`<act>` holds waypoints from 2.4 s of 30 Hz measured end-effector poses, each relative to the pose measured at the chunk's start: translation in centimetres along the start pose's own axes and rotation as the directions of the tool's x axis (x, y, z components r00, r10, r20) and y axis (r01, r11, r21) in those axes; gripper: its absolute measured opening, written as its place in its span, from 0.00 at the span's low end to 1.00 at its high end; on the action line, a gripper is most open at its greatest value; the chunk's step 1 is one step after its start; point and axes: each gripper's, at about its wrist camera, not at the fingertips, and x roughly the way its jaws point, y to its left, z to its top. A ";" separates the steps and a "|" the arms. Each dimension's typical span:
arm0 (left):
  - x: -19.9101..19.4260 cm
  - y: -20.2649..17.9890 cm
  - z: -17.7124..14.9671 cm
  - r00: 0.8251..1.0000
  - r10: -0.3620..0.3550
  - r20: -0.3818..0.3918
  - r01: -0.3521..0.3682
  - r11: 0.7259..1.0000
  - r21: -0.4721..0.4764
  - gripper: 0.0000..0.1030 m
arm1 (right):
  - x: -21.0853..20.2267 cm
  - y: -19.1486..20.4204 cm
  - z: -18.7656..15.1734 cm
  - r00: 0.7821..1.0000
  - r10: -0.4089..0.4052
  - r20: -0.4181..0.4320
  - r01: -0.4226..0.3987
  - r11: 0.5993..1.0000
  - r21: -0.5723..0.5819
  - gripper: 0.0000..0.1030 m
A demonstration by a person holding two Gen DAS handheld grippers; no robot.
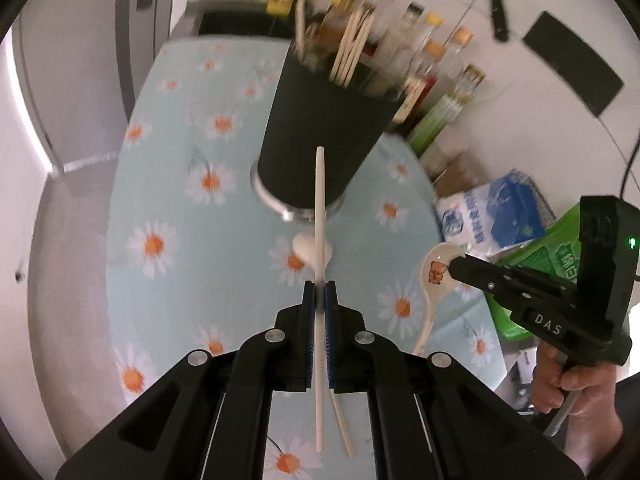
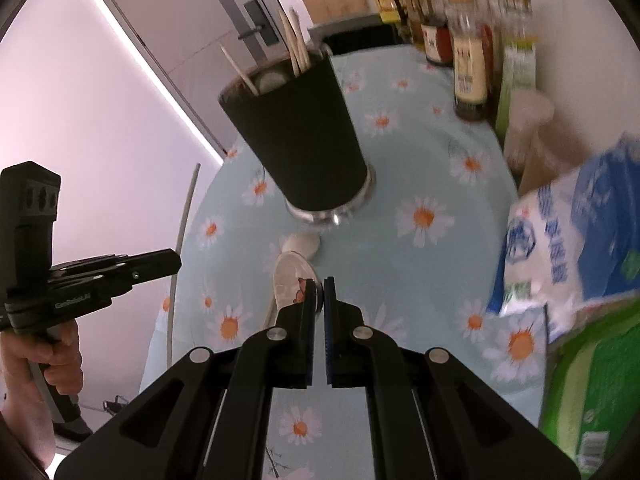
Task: Organize utensils
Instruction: 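Carry the chopstick and beige spoon over the black holder and lower them in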
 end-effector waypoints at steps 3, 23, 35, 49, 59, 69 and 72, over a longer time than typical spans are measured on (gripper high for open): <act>-1.6 -0.6 1.2 0.998 -0.026 0.061 0.024 0.999 0.036 0.03 | -0.9 1.0 1.4 0.999 -0.015 0.047 0.016 0.999 -0.028 0.05; -7.3 -1.2 7.6 0.932 -0.175 0.317 0.120 0.975 0.185 0.03 | -4.0 5.9 9.4 0.968 -0.085 0.236 0.121 0.982 -0.143 0.05; -7.0 -1.1 11.6 0.879 -0.259 0.400 0.184 0.959 0.216 0.03 | -5.6 5.7 14.6 0.935 -0.140 0.325 0.186 0.976 -0.114 0.05; -6.7 0.9 16.1 0.798 -0.269 0.539 0.209 0.963 0.172 0.03 | -5.9 4.4 20.2 0.912 -0.172 0.373 0.210 0.976 -0.064 0.05; -4.0 -0.1 16.3 0.783 -0.264 0.562 0.169 0.961 0.217 0.04 | -2.3 4.0 20.5 0.916 -0.203 0.346 0.240 0.969 -0.066 0.05; -1.1 0.2 16.0 0.807 -0.243 0.538 0.146 0.965 0.218 0.04 | 0.1 3.4 20.3 0.931 -0.200 0.305 0.223 0.974 -0.045 0.05; -0.3 0.0 15.8 0.817 -0.230 0.529 0.127 0.966 0.223 0.04 | 0.5 3.5 20.1 0.935 -0.199 0.294 0.223 0.974 -0.048 0.05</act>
